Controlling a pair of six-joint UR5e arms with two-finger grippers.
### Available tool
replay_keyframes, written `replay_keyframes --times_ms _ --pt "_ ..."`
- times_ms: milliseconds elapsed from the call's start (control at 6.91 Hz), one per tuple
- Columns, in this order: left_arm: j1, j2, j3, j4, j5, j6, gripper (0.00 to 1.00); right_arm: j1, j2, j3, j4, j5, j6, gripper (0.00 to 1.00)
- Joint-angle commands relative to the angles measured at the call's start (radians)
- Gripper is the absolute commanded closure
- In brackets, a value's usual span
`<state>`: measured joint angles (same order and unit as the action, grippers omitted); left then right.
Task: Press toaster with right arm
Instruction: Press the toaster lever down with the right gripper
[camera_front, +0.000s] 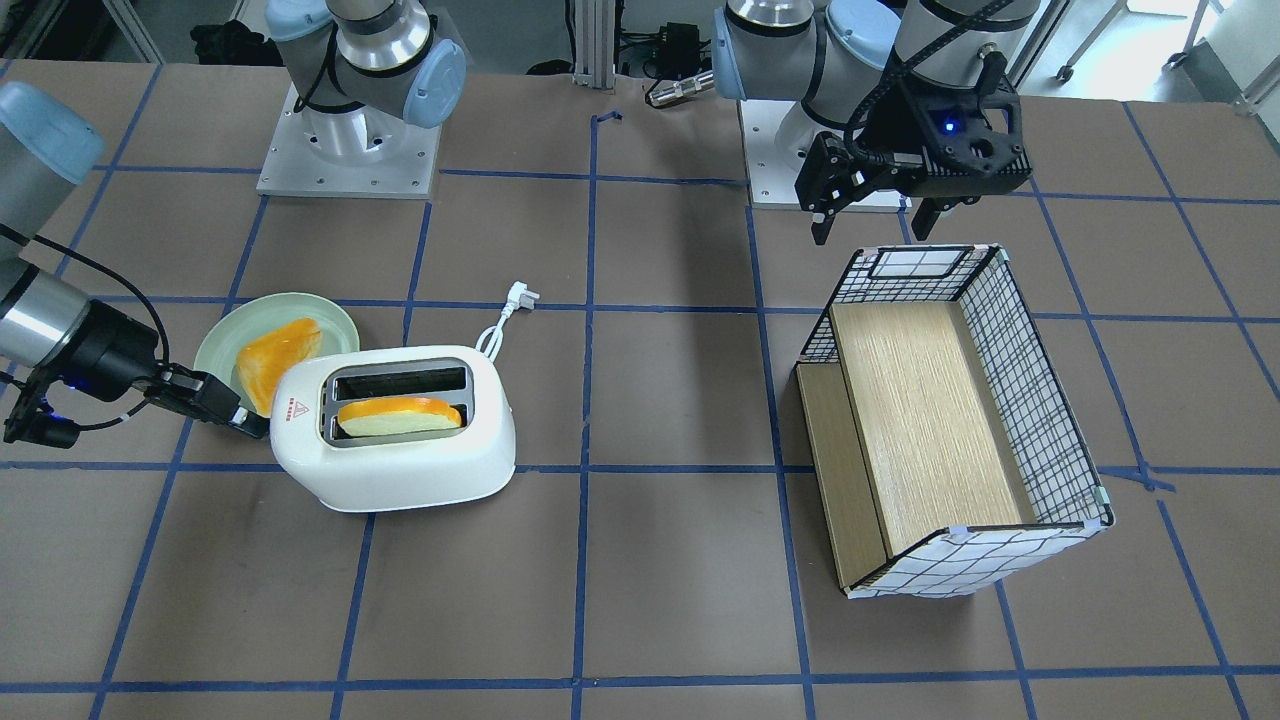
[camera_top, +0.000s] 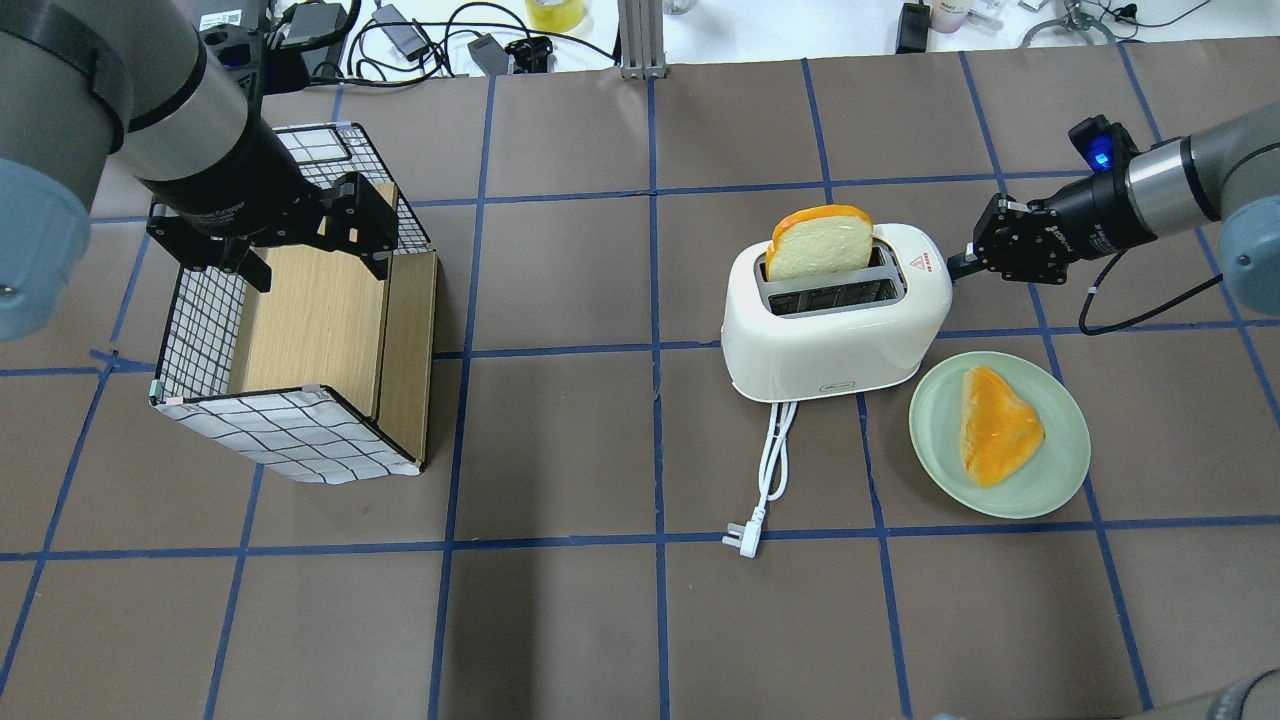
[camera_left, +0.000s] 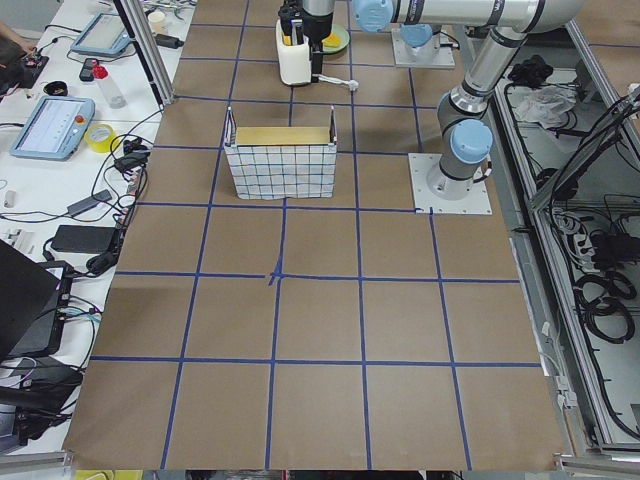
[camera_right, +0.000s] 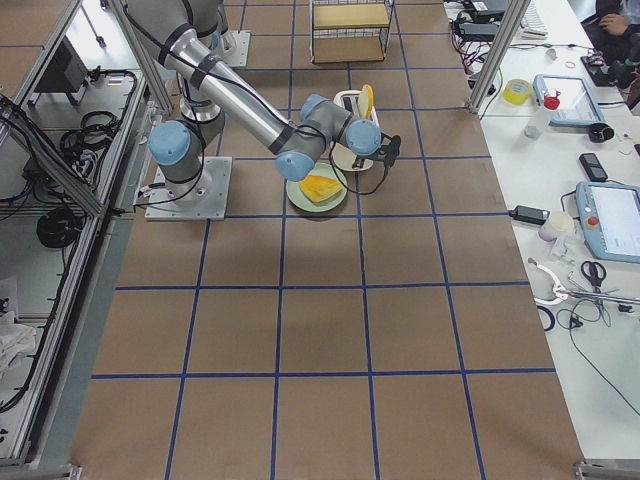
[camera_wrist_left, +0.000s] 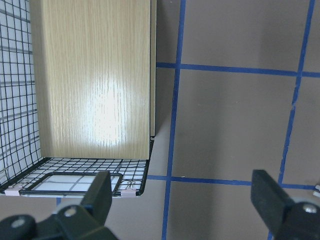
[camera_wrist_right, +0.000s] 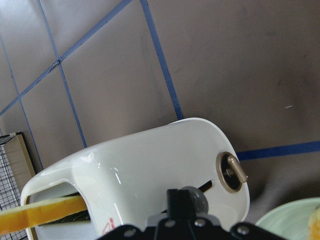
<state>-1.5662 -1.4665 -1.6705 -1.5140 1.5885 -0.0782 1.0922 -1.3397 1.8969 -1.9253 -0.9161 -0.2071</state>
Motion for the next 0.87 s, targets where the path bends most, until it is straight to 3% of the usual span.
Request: replay_keyframes --times_ms 0,724 --pt "0.0 0.0 0.0 0.0 -0.001 0.0 0.0 0.0 0.008 0.001 -0.004 -0.01 0.0 1.0" --pt "0.0 0.0 0.0 0.0 -0.001 0.0 0.0 0.0 0.048 0.002 -0.035 -0.012 -0.002 1.0"
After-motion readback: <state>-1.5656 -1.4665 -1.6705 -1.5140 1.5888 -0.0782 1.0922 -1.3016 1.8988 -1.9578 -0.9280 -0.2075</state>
